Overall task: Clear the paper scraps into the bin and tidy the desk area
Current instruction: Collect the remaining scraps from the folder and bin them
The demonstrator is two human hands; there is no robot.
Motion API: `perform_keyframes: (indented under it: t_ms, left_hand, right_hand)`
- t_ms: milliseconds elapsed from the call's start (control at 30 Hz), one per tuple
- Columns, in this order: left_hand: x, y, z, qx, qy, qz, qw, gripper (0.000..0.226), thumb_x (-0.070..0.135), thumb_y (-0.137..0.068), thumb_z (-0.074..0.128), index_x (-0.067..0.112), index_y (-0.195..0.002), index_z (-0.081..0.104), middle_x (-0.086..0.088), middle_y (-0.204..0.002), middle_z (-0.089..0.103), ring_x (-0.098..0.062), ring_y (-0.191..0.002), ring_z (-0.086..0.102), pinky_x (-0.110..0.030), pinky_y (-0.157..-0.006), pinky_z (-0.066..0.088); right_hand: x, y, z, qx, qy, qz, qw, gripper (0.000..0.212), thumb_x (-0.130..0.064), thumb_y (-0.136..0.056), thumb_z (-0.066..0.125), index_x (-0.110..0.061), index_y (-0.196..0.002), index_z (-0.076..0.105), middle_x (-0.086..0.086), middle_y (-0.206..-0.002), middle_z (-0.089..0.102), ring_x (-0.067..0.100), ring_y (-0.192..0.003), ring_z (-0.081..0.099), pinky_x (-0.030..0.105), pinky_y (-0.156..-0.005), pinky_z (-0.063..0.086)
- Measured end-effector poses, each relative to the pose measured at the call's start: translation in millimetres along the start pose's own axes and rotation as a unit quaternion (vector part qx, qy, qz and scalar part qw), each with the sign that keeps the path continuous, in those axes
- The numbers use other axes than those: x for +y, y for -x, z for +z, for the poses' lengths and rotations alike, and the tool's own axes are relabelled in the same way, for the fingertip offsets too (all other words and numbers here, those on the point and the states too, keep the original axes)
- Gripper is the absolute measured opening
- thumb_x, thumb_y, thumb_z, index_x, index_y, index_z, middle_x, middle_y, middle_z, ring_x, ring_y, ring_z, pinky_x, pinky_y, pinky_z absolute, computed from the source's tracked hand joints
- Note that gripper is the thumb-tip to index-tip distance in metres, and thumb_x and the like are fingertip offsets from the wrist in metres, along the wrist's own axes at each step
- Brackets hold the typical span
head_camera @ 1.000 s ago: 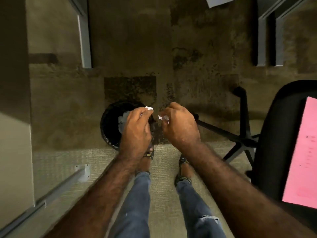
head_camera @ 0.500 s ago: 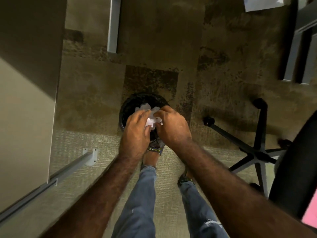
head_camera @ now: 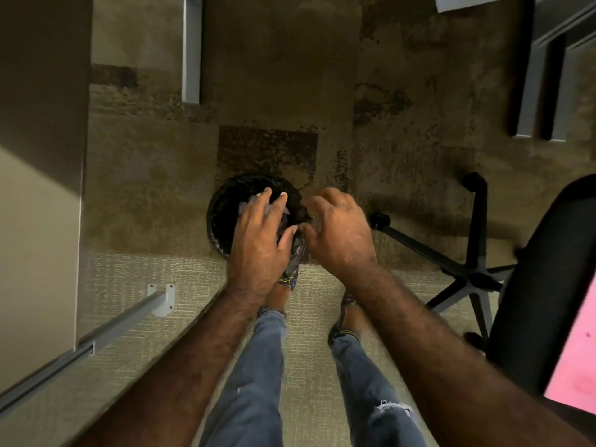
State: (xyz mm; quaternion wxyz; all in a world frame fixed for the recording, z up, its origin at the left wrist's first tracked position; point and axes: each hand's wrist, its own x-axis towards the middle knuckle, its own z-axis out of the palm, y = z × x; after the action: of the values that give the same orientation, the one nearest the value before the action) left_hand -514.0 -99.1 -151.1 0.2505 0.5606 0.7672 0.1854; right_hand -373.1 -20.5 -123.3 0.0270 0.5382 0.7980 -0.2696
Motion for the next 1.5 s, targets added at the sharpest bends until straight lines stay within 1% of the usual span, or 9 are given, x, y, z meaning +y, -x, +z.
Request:
perform_keyframes:
  t_ms: [133, 467, 667, 867, 967, 1067, 1233, 1367, 1500]
  left_hand:
    - [36, -7, 14, -0.001, -0.012, 0.018, 1.0, 0.059, 0.029, -0.099, 0.072, 0.012, -0.152, 0.053, -0.016, -0.159, 0.047, -0.036, -0.147, 0.045, -0.053, -0.118, 0.043]
    - [137, -6, 59, -0.011, -0.023, 0.089, 0.996, 0.06, 0.029, -0.098, 0.073, 0.013, -0.152, 0.053, -0.015, -0.16, 0.047, -0.035, -0.148, 0.045, -0.055, -0.118, 0.043]
    - [198, -3, 95, -0.021, -0.033, 0.136, 0.99, 0.06, 0.03, -0.098, 0.072, 0.015, -0.153, 0.052, -0.013, -0.16, 0.046, -0.032, -0.149, 0.043, -0.051, -0.121, 0.04]
    - [251, 6, 126, -0.041, -0.04, 0.169, 0.984, 0.06, 0.031, -0.098, 0.072, 0.013, -0.152, 0.053, -0.013, -0.16, 0.047, -0.032, -0.149, 0.045, -0.051, -0.12, 0.042]
    - [273, 13, 139, -0.052, -0.047, 0.184, 0.98, 0.06, 0.031, -0.098, 0.072, 0.013, -0.152, 0.052, -0.012, -0.16, 0.047, -0.031, -0.15, 0.043, -0.048, -0.121, 0.041]
    - [293, 18, 151, -0.062, -0.051, 0.192, 0.978, 0.06, 0.031, -0.098, 0.072, 0.015, -0.153, 0.052, -0.012, -0.161, 0.046, -0.03, -0.151, 0.042, -0.049, -0.121, 0.041]
    - [317, 19, 168, -0.066, -0.054, 0.214, 0.973, 0.06, 0.029, -0.097, 0.074, 0.014, -0.152, 0.053, -0.013, -0.159, 0.048, -0.032, -0.149, 0.045, -0.05, -0.119, 0.043]
    - [330, 21, 178, -0.067, -0.056, 0.232, 0.969, 0.06, 0.029, -0.097, 0.072, 0.014, -0.152, 0.053, -0.013, -0.159, 0.048, -0.032, -0.149, 0.045, -0.051, -0.119, 0.043]
    - [338, 21, 186, -0.066, -0.057, 0.235, 0.968, 0.059, 0.029, -0.098, 0.072, 0.014, -0.152, 0.052, -0.014, -0.159, 0.048, -0.032, -0.149, 0.045, -0.051, -0.119, 0.043]
  right_hand:
    - [41, 15, -24, 0.036, 0.026, 0.042, 0.998, 0.048, -0.04, -0.089, 0.072, -0.028, -0.134, 0.063, 0.003, -0.144, 0.055, 0.029, -0.136, 0.048, 0.048, -0.106, 0.048]
    - [147, 64, -88, 0.144, -0.003, 0.126, 0.981, 0.044, -0.036, -0.089, 0.076, -0.027, -0.132, 0.066, 0.001, -0.15, 0.052, 0.027, -0.147, 0.038, 0.049, -0.115, 0.037]
    - [215, 96, -132, 0.222, -0.03, 0.161, 0.961, 0.041, -0.036, -0.09, 0.075, -0.023, -0.128, 0.071, 0.003, -0.147, 0.056, 0.029, -0.143, 0.043, 0.047, -0.114, 0.039]
    - [284, 123, -175, 0.288, -0.011, 0.198, 0.937, 0.042, -0.039, -0.092, 0.072, -0.023, -0.13, 0.069, 0.003, -0.145, 0.056, 0.024, -0.14, 0.046, 0.039, -0.115, 0.038]
    - [315, 137, -187, 0.305, -0.007, 0.222, 0.926, 0.041, -0.038, -0.093, 0.071, -0.023, -0.131, 0.068, 0.003, -0.145, 0.056, 0.024, -0.14, 0.046, 0.037, -0.113, 0.036]
    - [339, 151, -193, 0.324, -0.002, 0.253, 0.911, 0.038, -0.04, -0.094, 0.07, -0.023, -0.129, 0.068, 0.002, -0.146, 0.056, 0.023, -0.14, 0.045, 0.038, -0.113, 0.038]
    - [376, 170, -199, 0.343, 0.013, 0.314, 0.885, 0.042, -0.055, -0.094, 0.067, -0.03, -0.128, 0.068, -0.002, -0.148, 0.055, 0.021, -0.143, 0.044, 0.04, -0.117, 0.037]
    - [405, 182, -201, 0.328, 0.004, 0.36, 0.873, 0.048, -0.058, -0.092, 0.069, -0.032, -0.132, 0.066, -0.002, -0.152, 0.051, 0.022, -0.144, 0.042, 0.042, -0.117, 0.038]
    - [420, 186, -200, 0.286, -0.021, 0.382, 0.879, 0.053, -0.052, -0.092, 0.072, -0.033, -0.14, 0.061, 0.001, -0.161, 0.043, 0.024, -0.151, 0.037, 0.047, -0.118, 0.039]
